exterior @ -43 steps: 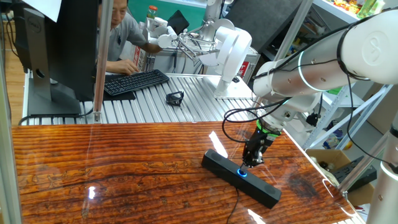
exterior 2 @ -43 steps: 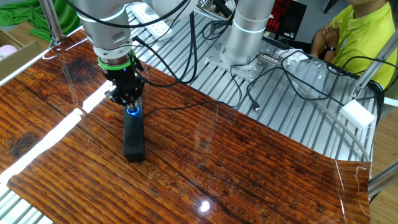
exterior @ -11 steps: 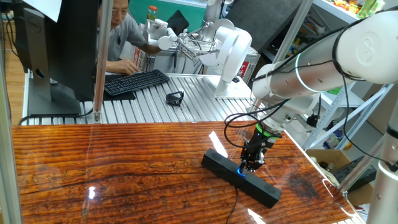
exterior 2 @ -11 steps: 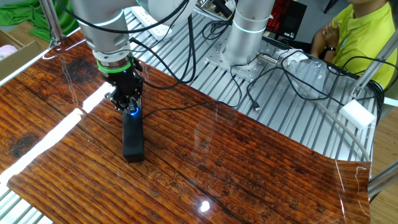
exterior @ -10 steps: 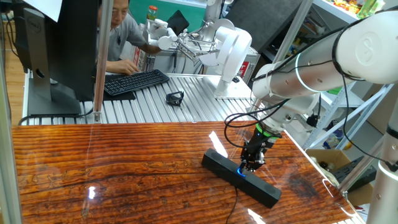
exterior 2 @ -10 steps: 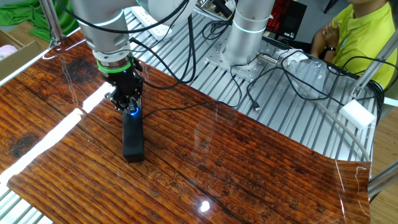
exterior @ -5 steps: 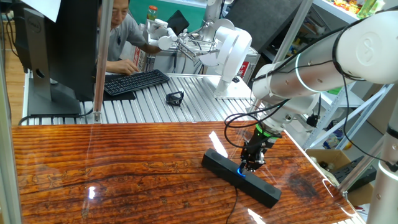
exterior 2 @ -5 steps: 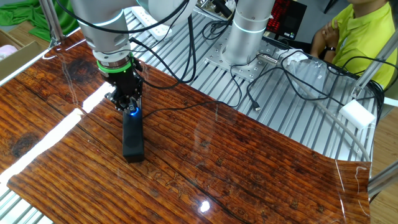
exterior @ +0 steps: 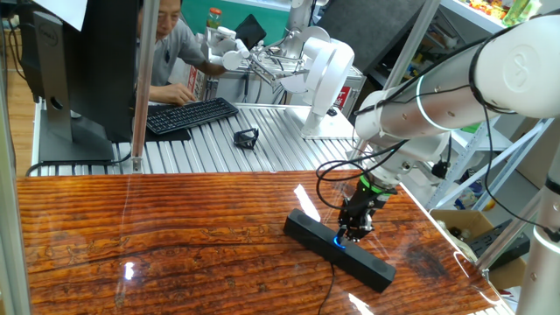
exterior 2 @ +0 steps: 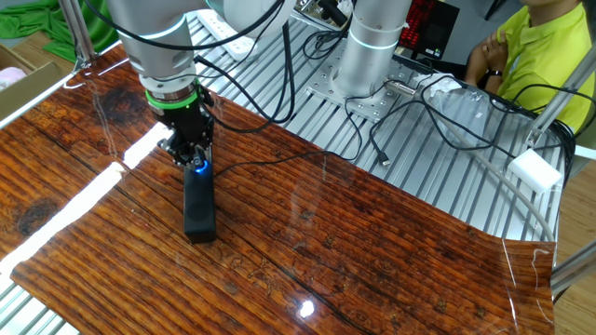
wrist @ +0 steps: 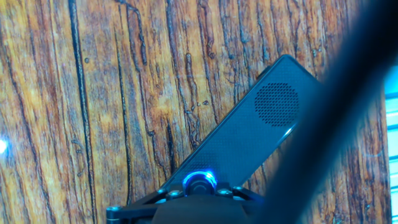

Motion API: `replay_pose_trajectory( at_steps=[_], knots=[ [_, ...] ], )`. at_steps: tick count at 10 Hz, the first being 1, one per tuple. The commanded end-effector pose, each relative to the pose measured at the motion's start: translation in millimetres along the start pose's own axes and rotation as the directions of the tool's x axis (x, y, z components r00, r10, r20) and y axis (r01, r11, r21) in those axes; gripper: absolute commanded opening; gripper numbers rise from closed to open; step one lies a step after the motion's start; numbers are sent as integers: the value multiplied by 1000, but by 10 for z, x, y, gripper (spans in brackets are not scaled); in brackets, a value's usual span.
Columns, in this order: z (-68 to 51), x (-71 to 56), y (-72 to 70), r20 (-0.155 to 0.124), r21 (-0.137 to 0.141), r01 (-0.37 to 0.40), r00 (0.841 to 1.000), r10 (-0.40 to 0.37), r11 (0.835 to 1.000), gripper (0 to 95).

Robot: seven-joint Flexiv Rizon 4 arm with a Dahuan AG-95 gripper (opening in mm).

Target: Turn the knob to decrease the volume of the speaker

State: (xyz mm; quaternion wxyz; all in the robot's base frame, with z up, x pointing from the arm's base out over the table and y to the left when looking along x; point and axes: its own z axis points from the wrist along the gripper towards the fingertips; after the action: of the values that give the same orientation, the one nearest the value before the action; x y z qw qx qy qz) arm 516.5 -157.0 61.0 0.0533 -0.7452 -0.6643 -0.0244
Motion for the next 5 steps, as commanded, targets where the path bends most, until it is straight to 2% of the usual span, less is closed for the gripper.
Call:
replay_pose_trajectory(
  at_steps=[1, 5],
  knots=[
    [4, -2, 2, 4, -1, 28, 1000, -28, 1000, 0],
    [5, -2, 2, 5, -4, 61, 998, -61, 998, 0]
  ],
)
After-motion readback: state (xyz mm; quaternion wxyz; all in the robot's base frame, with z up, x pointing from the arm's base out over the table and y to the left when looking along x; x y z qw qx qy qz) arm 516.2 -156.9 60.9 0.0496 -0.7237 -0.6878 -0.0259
